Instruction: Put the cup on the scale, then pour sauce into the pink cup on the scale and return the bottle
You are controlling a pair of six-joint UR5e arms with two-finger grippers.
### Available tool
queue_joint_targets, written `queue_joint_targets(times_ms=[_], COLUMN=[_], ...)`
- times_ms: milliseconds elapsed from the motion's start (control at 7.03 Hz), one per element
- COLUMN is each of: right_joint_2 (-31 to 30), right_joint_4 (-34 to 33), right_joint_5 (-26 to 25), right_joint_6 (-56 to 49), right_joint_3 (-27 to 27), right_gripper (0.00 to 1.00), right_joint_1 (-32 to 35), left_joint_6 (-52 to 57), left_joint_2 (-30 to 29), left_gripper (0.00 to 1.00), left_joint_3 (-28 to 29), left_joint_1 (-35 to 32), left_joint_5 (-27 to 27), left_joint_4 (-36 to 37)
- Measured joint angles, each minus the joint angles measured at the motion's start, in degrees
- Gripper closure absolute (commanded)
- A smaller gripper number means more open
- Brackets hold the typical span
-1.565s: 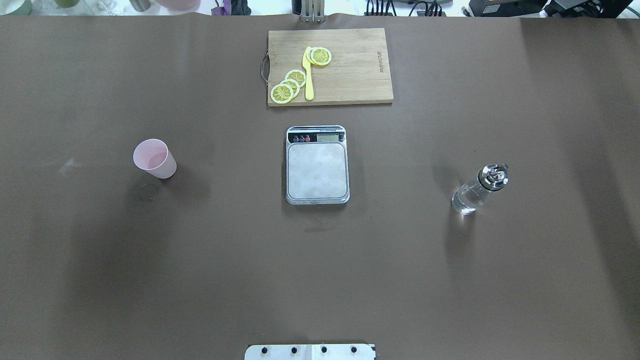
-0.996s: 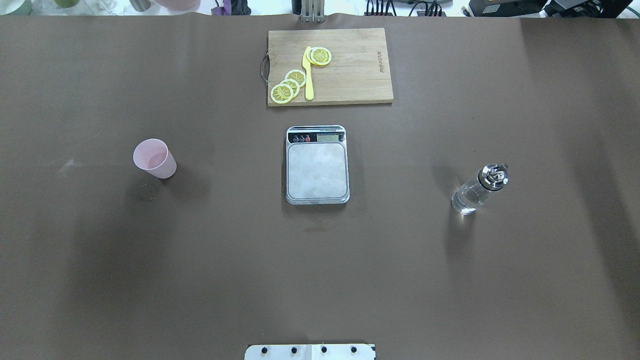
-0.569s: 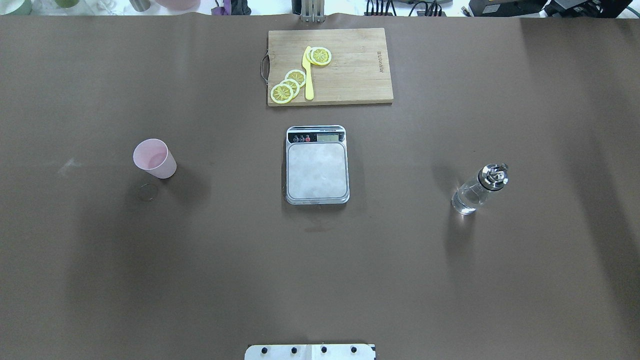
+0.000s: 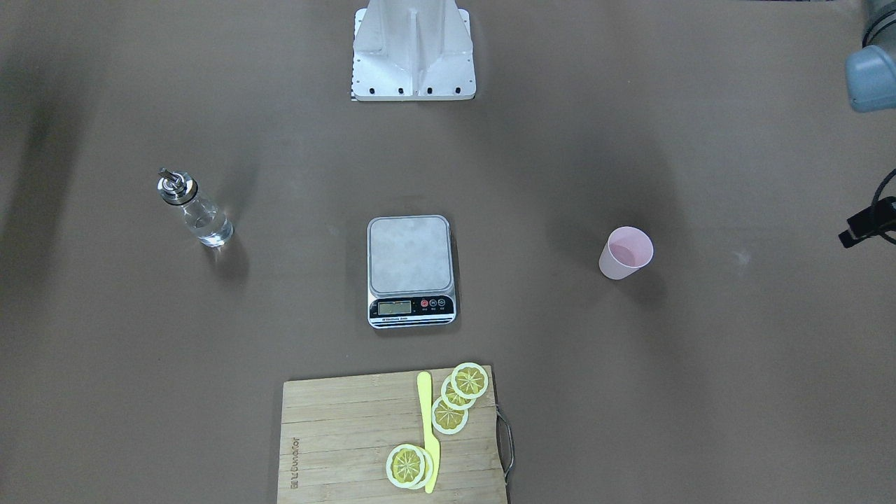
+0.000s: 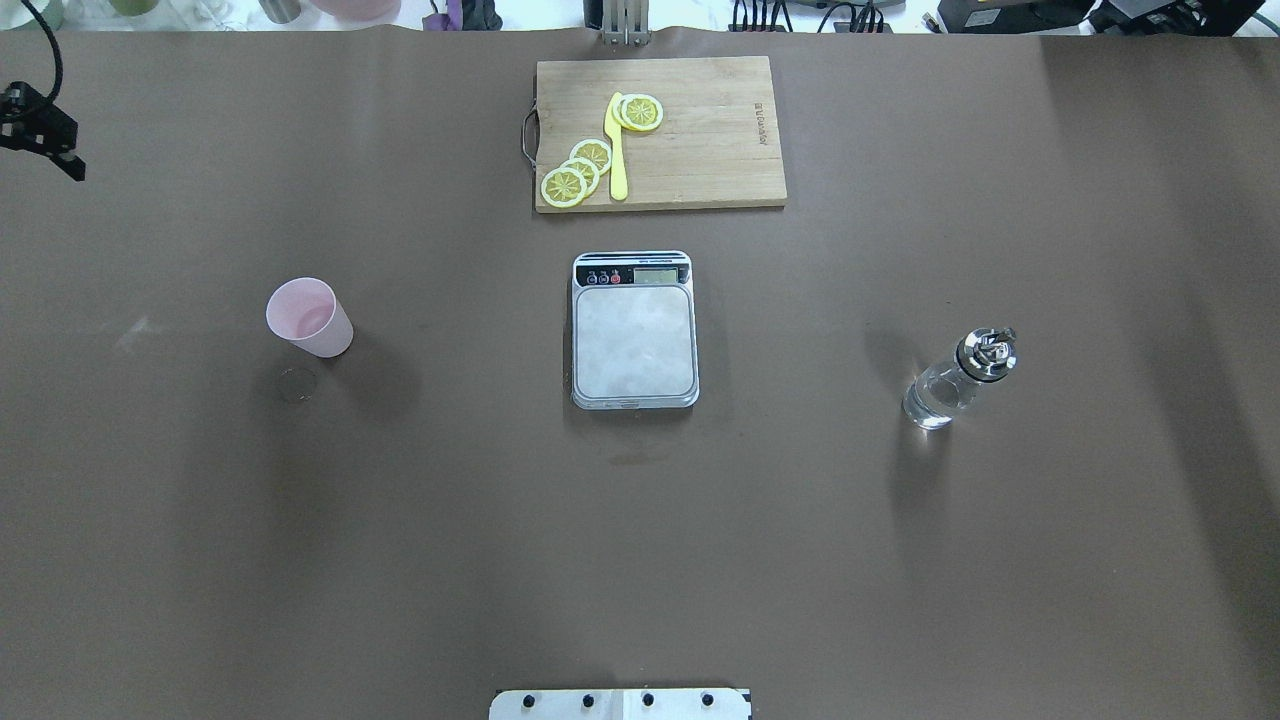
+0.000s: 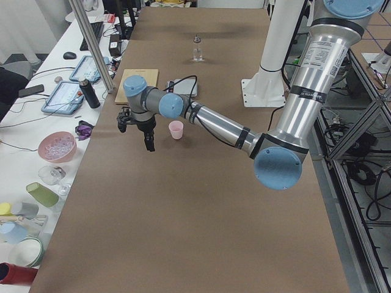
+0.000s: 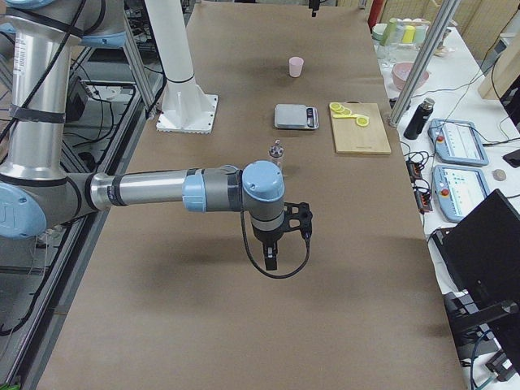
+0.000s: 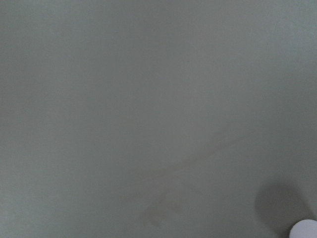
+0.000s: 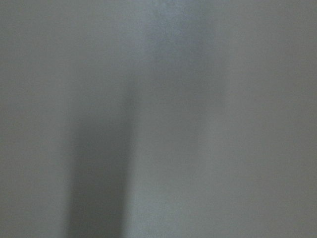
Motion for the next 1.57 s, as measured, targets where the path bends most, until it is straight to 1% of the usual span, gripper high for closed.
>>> queue_joint_targets(times_ms=[427, 711, 996, 1281, 1565], right_joint_2=[-5.1, -6.4, -6.6, -6.2, -4.8], right_joint_4=[15.9, 24.5, 33.7, 43.0, 52.4], right_joint_5=[4.0, 7.3, 10.9, 13.7, 15.1], right_joint_6=[-0.9, -0.9, -0.5, 0.8, 6.1], right_joint_3=[-0.3, -1.3, -4.5, -8.3, -10.6], right_gripper=[0.01, 0.01, 0.02, 0.02, 0.02], right_joint_1=[-3.3, -4.7, -6.2, -7.3, -9.5], left_joint_6=[-11.6, -16.8, -20.9, -21.8, -21.9], left_joint_2=[-3.5, -4.5, -4.4, -4.0, -2.7], left_gripper=[0.01, 0.02, 0.03, 0.05, 0.08], left_joint_3=[-0.1, -0.1, 0.2, 0.3, 0.4], left_joint_1=[7.0, 10.9, 13.9, 14.9, 15.5], left_joint_5=[-0.3, -0.2, 0.1, 0.2, 0.3], left_joint_4=[-0.3, -2.0, -5.5, -7.0, -9.3])
